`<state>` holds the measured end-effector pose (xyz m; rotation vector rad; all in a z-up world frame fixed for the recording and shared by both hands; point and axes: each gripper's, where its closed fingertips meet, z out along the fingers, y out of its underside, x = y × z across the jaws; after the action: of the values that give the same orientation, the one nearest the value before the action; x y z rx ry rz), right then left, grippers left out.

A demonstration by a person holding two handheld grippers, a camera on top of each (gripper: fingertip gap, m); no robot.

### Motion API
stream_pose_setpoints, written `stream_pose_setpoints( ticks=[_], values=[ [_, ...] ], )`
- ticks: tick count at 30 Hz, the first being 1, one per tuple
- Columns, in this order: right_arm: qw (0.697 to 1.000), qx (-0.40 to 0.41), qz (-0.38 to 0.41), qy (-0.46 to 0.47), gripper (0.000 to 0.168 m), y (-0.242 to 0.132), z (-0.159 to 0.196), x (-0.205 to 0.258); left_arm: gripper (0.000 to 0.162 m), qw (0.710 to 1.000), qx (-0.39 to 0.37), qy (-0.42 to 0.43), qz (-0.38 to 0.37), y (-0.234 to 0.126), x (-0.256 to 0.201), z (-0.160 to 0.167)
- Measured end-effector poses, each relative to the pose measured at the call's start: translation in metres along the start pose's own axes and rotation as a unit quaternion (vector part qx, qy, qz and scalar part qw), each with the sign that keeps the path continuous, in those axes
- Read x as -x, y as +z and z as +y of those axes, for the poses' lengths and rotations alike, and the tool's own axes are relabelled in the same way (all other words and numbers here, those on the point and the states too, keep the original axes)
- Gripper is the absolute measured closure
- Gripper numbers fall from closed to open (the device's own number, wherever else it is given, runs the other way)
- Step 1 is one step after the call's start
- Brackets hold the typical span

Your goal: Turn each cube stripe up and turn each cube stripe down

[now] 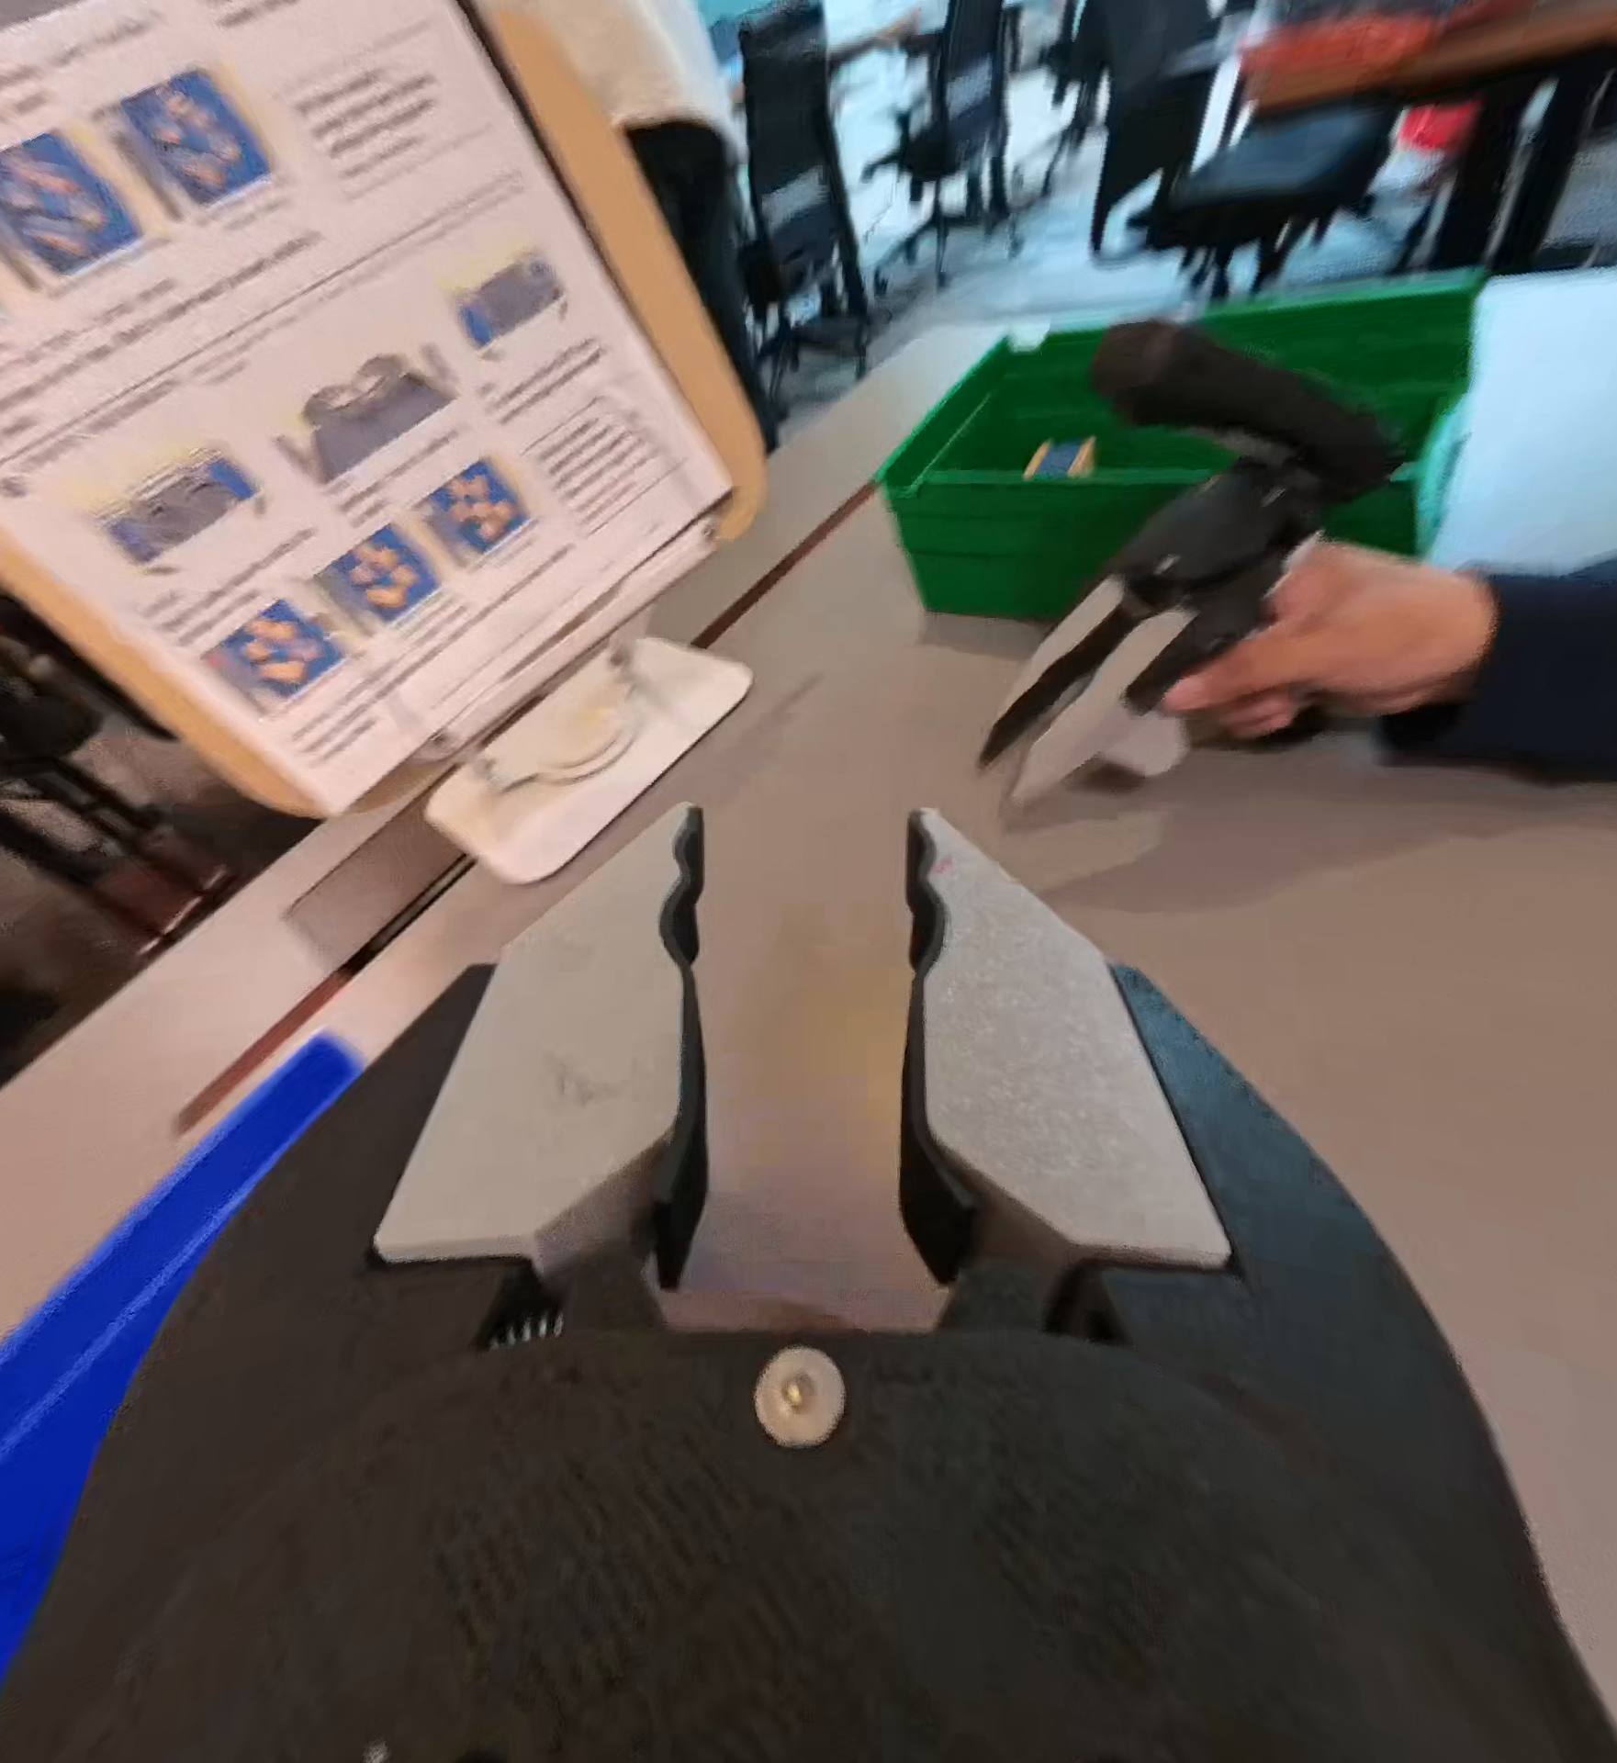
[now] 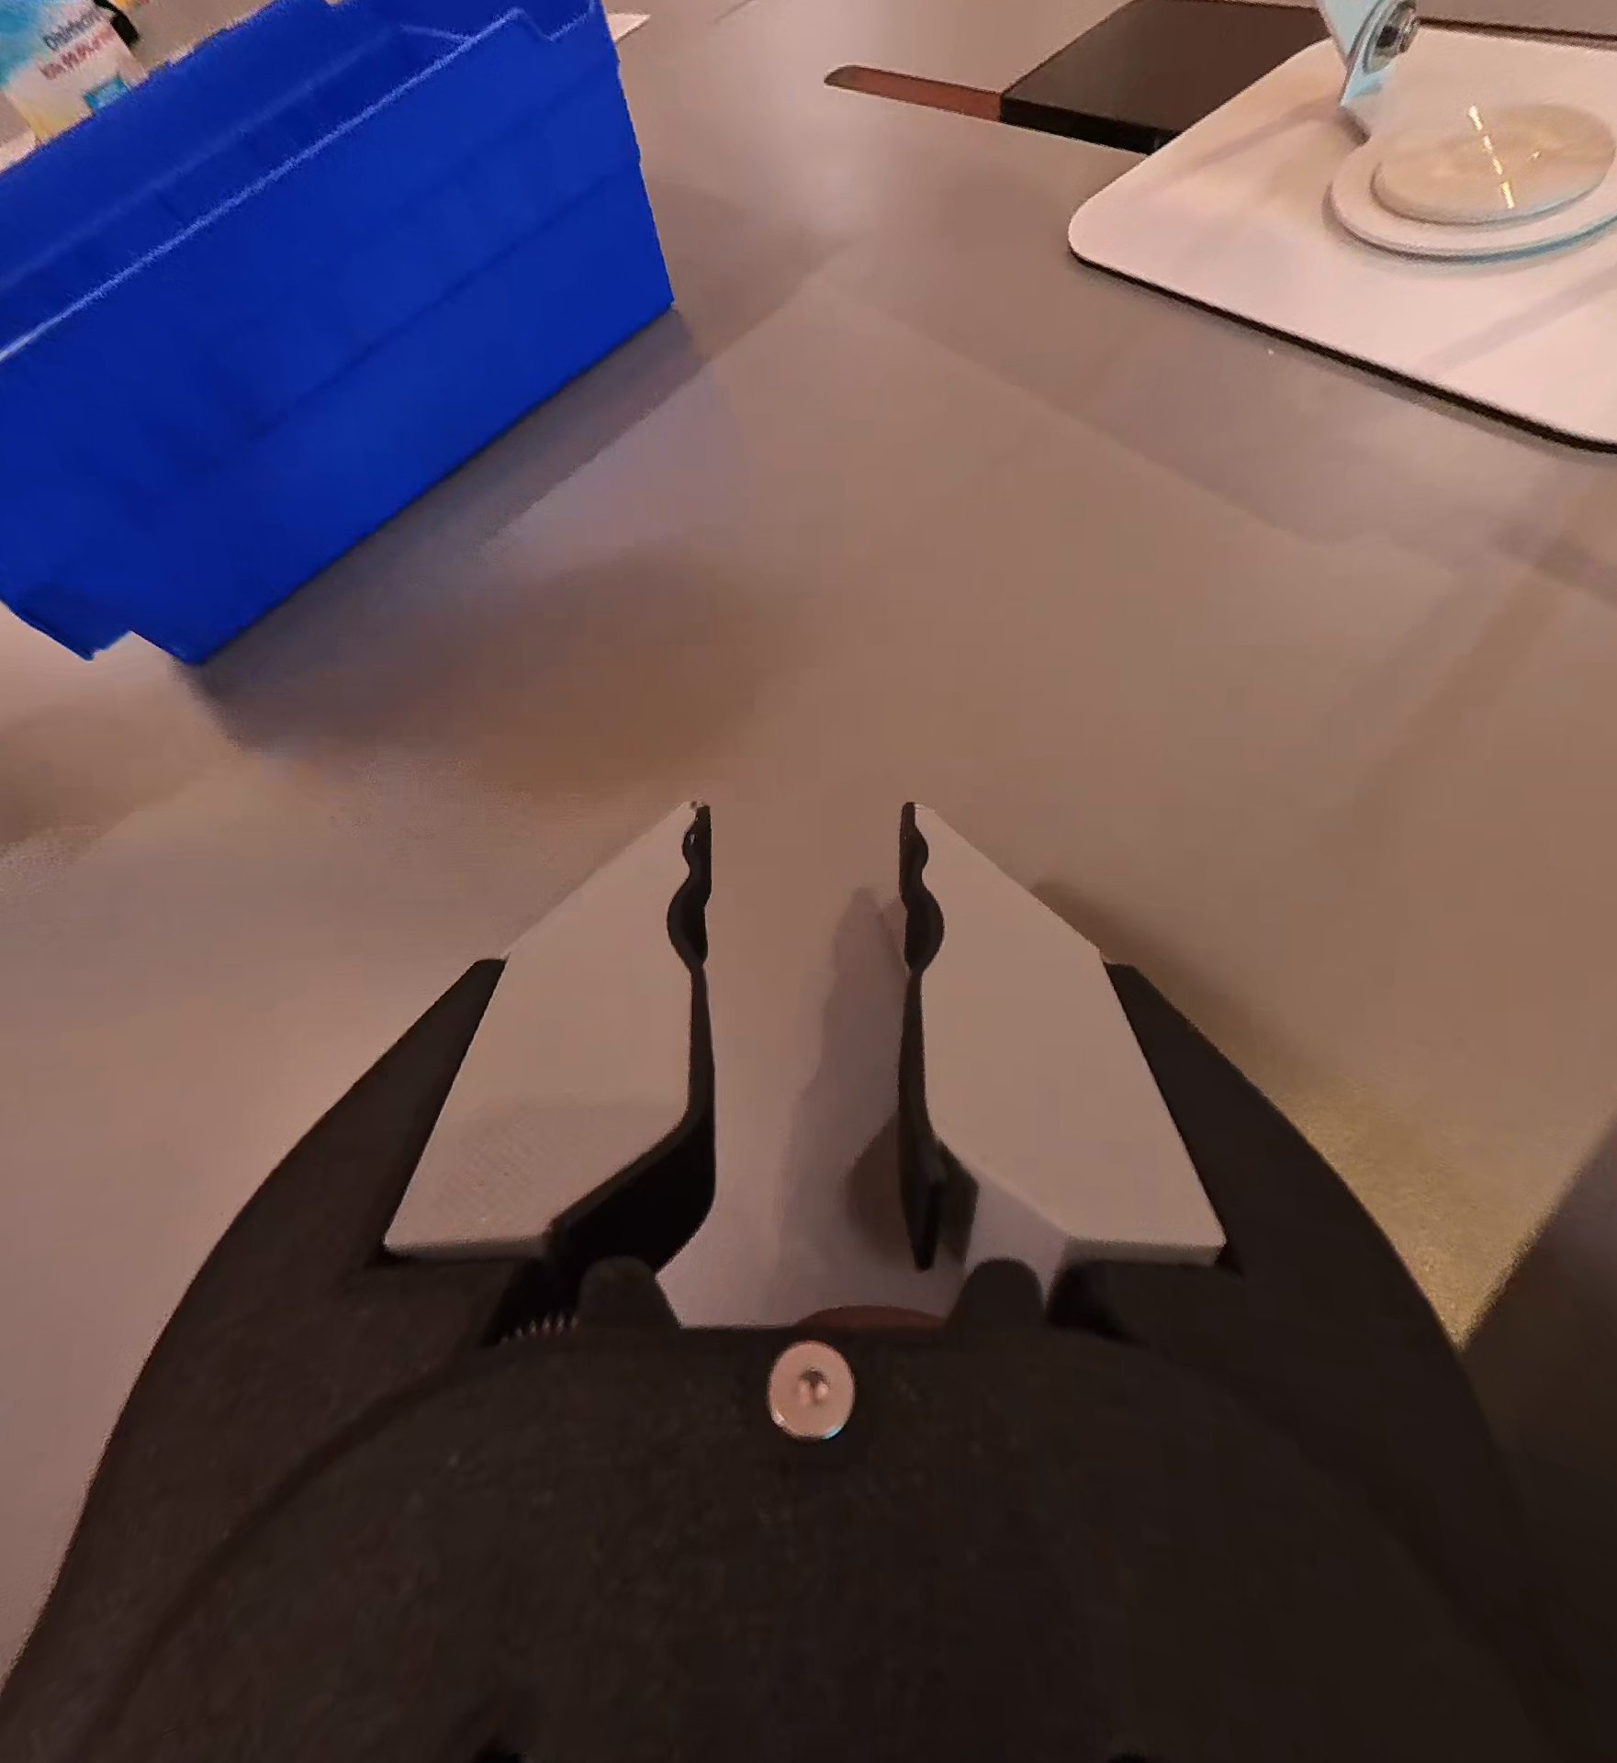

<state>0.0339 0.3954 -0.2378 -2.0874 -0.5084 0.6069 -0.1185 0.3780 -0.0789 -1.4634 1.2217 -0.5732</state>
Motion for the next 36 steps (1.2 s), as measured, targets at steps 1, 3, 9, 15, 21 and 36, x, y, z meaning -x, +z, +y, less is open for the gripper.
stream_pose_setpoints(
  ticks=[1,3,9,15,21,36],
  values=[
    [1.0,-0.002,0.0,-0.005,0.131,0.0,-0.001,0.002,0.117,1.0,0.028,0.013,0.0,-0.007,0.016,0.007],
    [1.0,-0.007,-0.015,-0.003,0.132,0.0,-0.004,0.01,0.108,0.994,0.102,0.02,0.025,-0.016,0.041,0.037],
    [0.999,-0.02,-0.026,0.003,0.132,-0.003,-0.008,0.016,0.085,0.96,0.278,-0.007,0.029,-0.013,0.101,0.142],
    [0.999,-0.024,-0.027,0.016,0.132,-0.005,-0.008,0.011,0.088,0.961,0.268,-0.005,0.064,-0.007,0.104,0.143],
    [0.999,-0.014,-0.034,0.009,0.132,-0.002,-0.006,0.016,0.103,0.968,0.248,-0.002,0.051,-0.028,0.123,0.135],
    [0.996,-0.025,-0.071,0.038,0.132,-0.004,-0.009,0.025,0.115,0.891,0.441,0.063,0.086,-0.018,0.103,0.242]
  ],
)
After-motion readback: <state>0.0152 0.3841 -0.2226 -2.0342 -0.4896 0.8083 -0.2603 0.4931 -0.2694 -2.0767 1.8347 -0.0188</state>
